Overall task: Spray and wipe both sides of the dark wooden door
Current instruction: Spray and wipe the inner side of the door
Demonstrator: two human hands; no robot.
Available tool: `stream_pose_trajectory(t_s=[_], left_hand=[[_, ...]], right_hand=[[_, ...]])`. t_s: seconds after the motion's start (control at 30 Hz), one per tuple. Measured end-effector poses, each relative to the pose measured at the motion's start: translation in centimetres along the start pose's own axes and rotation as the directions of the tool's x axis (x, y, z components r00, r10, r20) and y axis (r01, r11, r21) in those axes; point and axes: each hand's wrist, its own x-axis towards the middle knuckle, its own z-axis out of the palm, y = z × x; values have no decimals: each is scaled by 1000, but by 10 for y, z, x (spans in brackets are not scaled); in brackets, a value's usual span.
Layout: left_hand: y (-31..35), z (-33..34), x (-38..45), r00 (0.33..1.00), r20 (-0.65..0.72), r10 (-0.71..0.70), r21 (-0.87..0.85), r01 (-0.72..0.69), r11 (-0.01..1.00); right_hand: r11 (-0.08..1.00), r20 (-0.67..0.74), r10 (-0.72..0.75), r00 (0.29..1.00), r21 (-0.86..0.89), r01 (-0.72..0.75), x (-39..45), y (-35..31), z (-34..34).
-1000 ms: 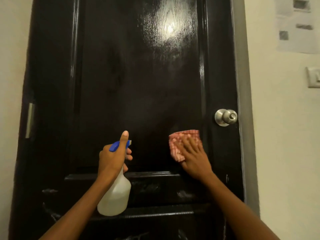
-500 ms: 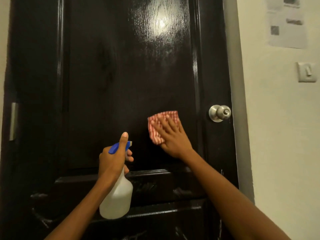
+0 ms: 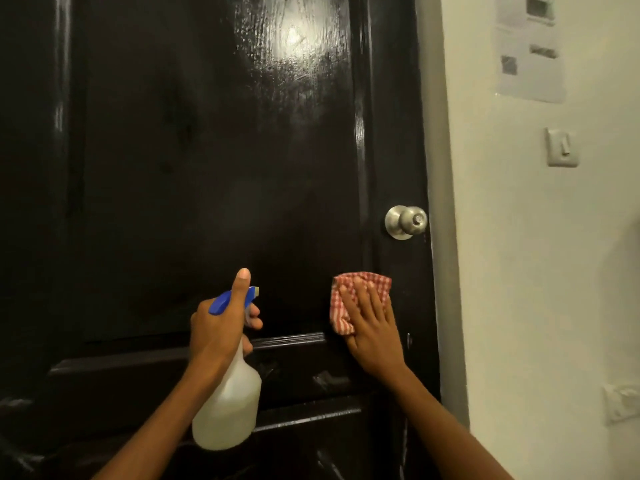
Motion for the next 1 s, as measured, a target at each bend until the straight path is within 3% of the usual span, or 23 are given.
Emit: stream_pose_trajectory(t_s=[0.07, 0.17, 0.23, 0.27, 0.33, 0.43, 0.5, 0.57, 0.67, 0.8, 0.83, 0.87, 0.93, 1.0], left_hand=[[0, 11, -3, 1000, 22, -3, -3, 3, 1000], [4, 30, -2, 999, 46, 14, -22, -13, 1000], [8, 42, -2, 997, 68, 36, -34, -33, 999], [9, 48, -1, 996, 76, 48, -32, -46, 998], [11, 56, 0, 995, 80, 60, -31, -58, 998], [8, 63, 2, 996, 83, 38, -54, -34, 998], [4, 66, 0, 997, 74, 5, -82, 1, 997], [-1, 69, -6, 998, 67, -17, -83, 22, 996], [-14, 66, -22, 997, 58, -52, -34, 54, 998], [-34, 55, -39, 992, 50, -118, -25, 119, 993], [-37, 54, -40, 990, 52, -129, -33, 131, 991], [-39, 52, -42, 989, 56, -137, -36, 140, 990], [-42, 47, -42, 988, 59, -140, -35, 142, 989], [-44, 42, -39, 989, 46, -141, -39, 143, 989]], right_hand=[[970, 23, 235, 972, 57, -236, -9, 29, -10], [783, 25, 593, 804, 215, -584, 35, 46, -34], [642, 25, 726, 687, 333, -691, 77, 47, -52], [617, 22, 745, 667, 357, -701, 91, 48, -56], [674, -5, 698, 716, 342, -655, 90, 51, -52], [869, -7, 446, 895, 241, -432, 32, 55, -25], [874, 44, 407, 913, 274, -402, -20, 53, -3], [728, 130, 569, 812, 378, -571, -77, 36, 13], [429, 314, 777, 545, 371, -824, -146, -1, 34], [170, 344, 888, 304, 369, -914, -115, -30, 30], [162, 347, 886, 307, 387, -908, -94, -31, 23], [213, 330, 872, 362, 409, -887, -72, -31, 17], [466, 206, 775, 597, 452, -760, -26, -32, 4], [719, 83, 563, 822, 440, -537, 10, -35, -8]])
